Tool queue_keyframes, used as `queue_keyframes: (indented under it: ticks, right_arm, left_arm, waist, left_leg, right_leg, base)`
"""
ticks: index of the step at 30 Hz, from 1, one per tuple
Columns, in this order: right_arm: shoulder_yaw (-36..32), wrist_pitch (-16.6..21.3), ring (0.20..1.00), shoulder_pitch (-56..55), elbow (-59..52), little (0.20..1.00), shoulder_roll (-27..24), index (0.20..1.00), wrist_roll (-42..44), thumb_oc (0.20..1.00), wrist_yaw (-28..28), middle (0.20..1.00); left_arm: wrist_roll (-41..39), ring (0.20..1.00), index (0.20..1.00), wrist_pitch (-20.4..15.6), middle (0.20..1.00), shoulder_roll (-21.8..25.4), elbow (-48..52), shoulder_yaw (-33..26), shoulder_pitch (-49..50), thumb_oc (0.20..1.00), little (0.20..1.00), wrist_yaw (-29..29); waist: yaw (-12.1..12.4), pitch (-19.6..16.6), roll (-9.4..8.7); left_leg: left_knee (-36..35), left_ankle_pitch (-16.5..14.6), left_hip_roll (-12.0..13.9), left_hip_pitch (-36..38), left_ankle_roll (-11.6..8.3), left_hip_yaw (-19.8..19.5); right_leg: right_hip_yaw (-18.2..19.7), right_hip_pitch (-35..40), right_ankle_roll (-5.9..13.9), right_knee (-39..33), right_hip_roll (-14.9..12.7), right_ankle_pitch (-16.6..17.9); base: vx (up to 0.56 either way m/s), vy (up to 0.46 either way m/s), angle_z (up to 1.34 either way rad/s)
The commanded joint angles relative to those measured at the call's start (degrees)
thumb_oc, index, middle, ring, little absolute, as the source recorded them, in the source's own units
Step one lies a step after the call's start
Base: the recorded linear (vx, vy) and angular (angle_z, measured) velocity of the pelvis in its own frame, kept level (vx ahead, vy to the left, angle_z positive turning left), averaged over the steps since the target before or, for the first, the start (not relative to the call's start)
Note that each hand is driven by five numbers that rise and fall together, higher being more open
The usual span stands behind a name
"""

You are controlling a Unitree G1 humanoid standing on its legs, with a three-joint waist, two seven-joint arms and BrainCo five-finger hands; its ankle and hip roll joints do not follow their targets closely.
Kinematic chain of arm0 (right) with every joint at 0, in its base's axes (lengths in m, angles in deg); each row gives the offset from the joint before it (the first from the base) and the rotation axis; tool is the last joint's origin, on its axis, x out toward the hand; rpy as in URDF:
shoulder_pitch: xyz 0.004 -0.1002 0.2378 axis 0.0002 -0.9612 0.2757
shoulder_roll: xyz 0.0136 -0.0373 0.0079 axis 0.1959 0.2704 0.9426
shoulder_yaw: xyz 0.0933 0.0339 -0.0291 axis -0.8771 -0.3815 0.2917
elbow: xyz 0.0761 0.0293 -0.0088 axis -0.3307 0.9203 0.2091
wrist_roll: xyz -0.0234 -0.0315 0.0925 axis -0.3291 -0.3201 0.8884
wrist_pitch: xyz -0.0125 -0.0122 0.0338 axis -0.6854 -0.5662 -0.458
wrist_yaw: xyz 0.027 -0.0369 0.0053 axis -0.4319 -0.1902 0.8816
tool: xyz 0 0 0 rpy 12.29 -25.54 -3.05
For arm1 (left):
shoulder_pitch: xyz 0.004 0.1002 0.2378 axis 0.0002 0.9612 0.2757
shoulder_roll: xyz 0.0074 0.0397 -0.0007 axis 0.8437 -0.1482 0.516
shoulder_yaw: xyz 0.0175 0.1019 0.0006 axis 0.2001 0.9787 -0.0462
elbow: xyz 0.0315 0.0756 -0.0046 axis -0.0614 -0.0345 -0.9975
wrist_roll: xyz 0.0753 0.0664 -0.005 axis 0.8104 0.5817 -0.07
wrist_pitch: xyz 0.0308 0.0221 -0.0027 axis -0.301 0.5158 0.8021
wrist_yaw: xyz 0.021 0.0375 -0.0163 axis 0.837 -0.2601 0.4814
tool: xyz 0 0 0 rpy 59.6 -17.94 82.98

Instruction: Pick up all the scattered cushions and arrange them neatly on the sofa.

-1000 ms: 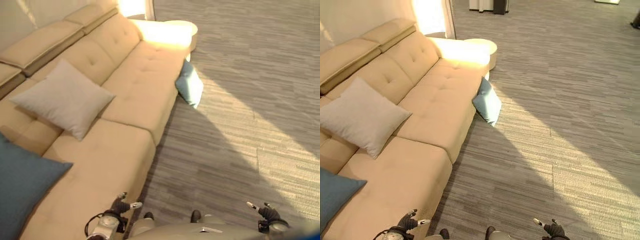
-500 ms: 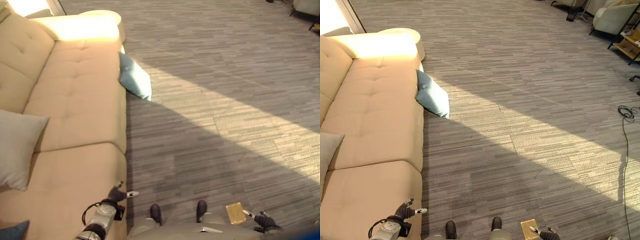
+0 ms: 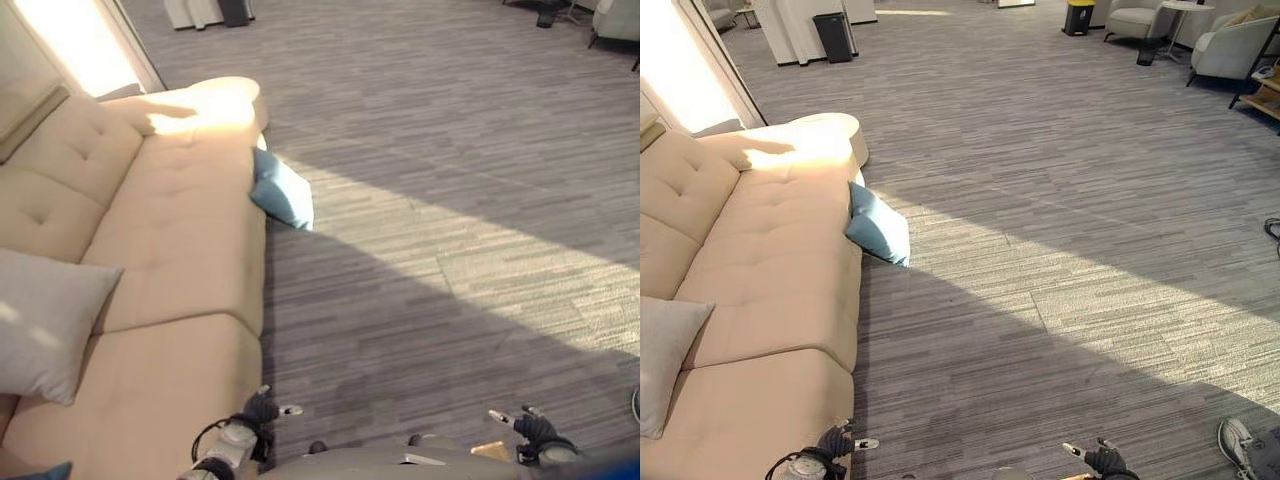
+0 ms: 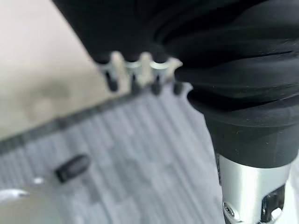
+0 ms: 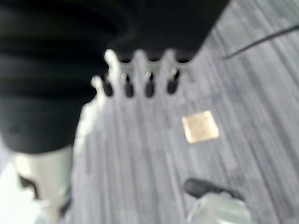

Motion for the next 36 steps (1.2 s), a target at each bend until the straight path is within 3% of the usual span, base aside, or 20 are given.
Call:
queue_keyframes:
  ticks: [1, 11, 14, 16, 18, 20, 21, 24, 27, 29, 32, 33, 34, 36]
  right_arm:
    - [1.82, 1.47, 1.000, 2.15, 0.51, 1.000, -0.08, 1.000, -1.93, 1.000, -0.53, 1.000]
    - [2.70, 0.70, 1.000, 3.39, 0.46, 1.000, -0.73, 1.000, -4.40, 1.000, -0.75, 1.000]
    - [3.32, 0.31, 1.000, 3.76, -0.68, 1.000, -0.83, 1.000, -5.78, 1.000, -0.50, 1.000]
    - [3.86, 0.02, 1.000, 4.79, -0.53, 1.000, -0.87, 1.000, -5.97, 1.000, -0.29, 1.000]
    - [4.24, 0.06, 1.000, 5.11, -0.74, 1.000, -0.63, 1.000, -5.92, 1.000, -0.37, 1.000]
    - [4.33, 0.07, 1.000, 5.13, -0.61, 1.000, -0.51, 1.000, -5.80, 1.000, -0.38, 1.000]
    - [4.57, 0.17, 1.000, 5.32, -0.73, 1.000, -0.63, 1.000, -5.48, 1.000, -0.57, 1.000]
    - [5.14, 0.23, 1.000, 5.67, -0.38, 1.000, -0.45, 1.000, -5.36, 1.000, -0.56, 1.000]
    - [5.34, 0.31, 1.000, 4.93, 0.19, 1.000, 0.12, 1.000, -4.97, 1.000, -0.43, 1.000]
    - [5.37, 1.28, 1.000, 4.02, -0.07, 1.000, 0.24, 1.000, -4.10, 1.000, -0.59, 1.000]
    - [5.26, 1.82, 1.000, 3.83, 0.03, 1.000, 0.10, 1.000, -3.32, 1.000, -0.50, 1.000]
    - [4.99, 2.02, 1.000, 3.83, -0.04, 1.000, 0.12, 1.000, -2.65, 1.000, -0.69, 1.000]
    - [5.39, 2.32, 1.000, 3.67, -0.68, 1.000, -0.13, 1.000, -2.45, 1.000, -0.81, 1.000]
    - [5.69, 1.94, 1.000, 3.40, -0.77, 1.000, -0.31, 1.000, -2.31, 1.000, -0.87, 1.000]
  left_arm:
    - [-0.80, 1.000, 1.000, -1.44, 1.000, 1.28, 1.01, -1.81, -2.37, 1.000, 1.000, -0.32]
    - [-1.01, 1.000, 1.000, -1.68, 1.000, 1.95, 2.60, -1.85, -2.36, 1.000, 1.000, -0.21]
    - [-1.03, 1.000, 1.000, -1.98, 1.000, 2.34, 6.09, -0.96, -1.28, 1.000, 1.000, -0.17]
    - [-1.60, 1.000, 1.000, -1.85, 1.000, 2.38, 6.53, -0.99, -1.11, 1.000, 1.000, -0.14]
    - [-2.24, 1.000, 1.000, -1.83, 1.000, 2.73, 6.78, -1.00, -1.51, 1.000, 1.000, -0.16]
    - [-2.18, 1.000, 1.000, -1.78, 1.000, 2.74, 6.74, -0.88, -1.51, 1.000, 1.000, -0.16]
    - [-2.52, 1.000, 1.000, -1.94, 1.000, 2.70, 6.41, -1.02, -1.93, 1.000, 1.000, -0.11]
    - [-2.85, 1.000, 1.000, -2.02, 1.000, 2.63, 5.04, -0.94, -2.75, 1.000, 1.000, 0.03]
    - [-2.63, 1.000, 1.000, -2.26, 1.000, 2.37, 4.55, -0.44, -3.62, 1.000, 1.000, 0.15]
    - [-3.32, 1.000, 1.000, -2.52, 1.000, 1.52, 4.60, 0.09, -3.30, 1.000, 1.000, 0.00]
    - [-3.50, 1.000, 1.000, -2.44, 1.000, 1.05, 4.39, 0.67, -3.26, 1.000, 1.000, -0.23]
    - [-3.04, 1.000, 1.000, -2.35, 1.000, 0.94, 4.34, 1.26, -3.70, 1.000, 1.000, -0.19]
    - [-2.96, 1.000, 1.000, -2.13, 1.000, 0.87, 5.20, 1.85, -3.81, 1.000, 1.000, -0.31]
    - [-3.05, 1.000, 1.000, -1.95, 1.000, 0.89, 5.02, 2.07, -4.02, 1.000, 1.000, -0.09]
  waist:
    - [0.03, 0.96, -3.77]
    - [0.74, 2.12, -3.86]
    - [2.07, 4.00, -3.82]
    - [1.98, 5.52, -3.91]
    - [1.89, 6.50, -3.57]
    - [1.77, 6.65, -3.58]
    - [1.27, 6.63, -3.57]
    - [0.65, 6.71, -3.88]
    - [0.18, 6.17, -4.56]
    - [-0.19, 4.84, -4.57]
    - [-0.39, 4.62, -4.29]
    - [-0.53, 4.90, -4.39]
    - [-0.11, 5.78, -5.04]
    - [0.24, 6.70, -5.72]
  left_leg:
    - [-0.25, -3.38, -2.39, 2.22, -0.08, -1.81]
    - [1.61, -4.86, -3.08, 1.61, 0.80, -1.36]
    - [5.12, -7.22, -4.33, 0.08, 2.60, -3.53]
    - [5.79, -7.62, -5.11, 0.16, 3.57, -4.30]
    - [6.08, -7.78, -5.03, 0.13, 4.04, -4.61]
    - [5.83, -8.14, -5.11, 0.78, 4.01, -4.79]
    - [4.24, -8.71, -5.32, 2.86, 3.57, -5.11]
    - [2.76, -9.23, -5.07, 4.82, 2.71, -5.18]
    - [2.43, -10.28, -4.78, 6.12, 1.88, -7.08]
    - [4.17, -10.76, -2.96, 6.29, 0.39, -7.55]
    - [9.73, -8.68, -1.56, 4.04, -1.50, -7.72]
    - [15.27, -5.23, -0.10, 1.13, -2.85, -7.40]
    - [24.66, -1.56, 1.09, -3.43, -2.90, -7.36]
    - [29.37, -0.01, 1.75, -6.60, -2.32, -6.28]
  right_leg:
    - [3.14, 9.17, 4.79, -17.20, 1.06, 9.24]
    - [3.66, 8.00, 5.70, -15.93, -0.06, 9.82]
    - [4.56, 3.80, 6.82, -7.75, -1.53, 9.88]
    - [5.91, -0.18, 8.16, -0.73, -2.44, 14.08]
    - [6.65, -3.21, 8.11, 3.84, -1.97, 14.12]
    - [6.13, -4.00, 7.46, 3.76, -1.76, 13.48]
    - [3.28, -4.78, 6.37, -1.96, -1.56, 12.56]
    - [0.90, -5.61, 6.24, -8.19, -1.23, 13.60]
    - [2.02, -4.28, 6.34, -12.53, -0.19, 14.02]
    - [2.86, -2.71, 5.02, -12.38, 1.05, 13.33]
    - [2.65, -0.76, 3.47, -12.77, 2.19, 11.81]
    - [2.22, 0.47, 2.39, -13.03, 2.62, 11.15]
    - [1.60, 2.81, 0.66, -14.30, 3.34, 10.24]
    - [1.22, 5.08, -0.50, -15.37, 3.80, 8.89]
  base:
    - [0.00, 0.000, 0.00]
    - [-0.01, 0.023, -0.02]
    - [-0.01, 0.126, -0.24]
    - [0.01, 0.105, -0.24]
    - [0.02, 0.067, -0.44]
    - [0.17, -0.011, -0.09]
    - [0.25, -0.053, -0.08]
    - [0.26, -0.165, -0.10]
    - [0.25, -0.216, 0.27]
    - [0.28, -0.316, 0.56]
    - [0.15, -0.243, 0.29]
    - [0.11, -0.291, 0.32]
    - [0.17, -0.375, 0.49]
    - [0.14, -0.245, 0.41]
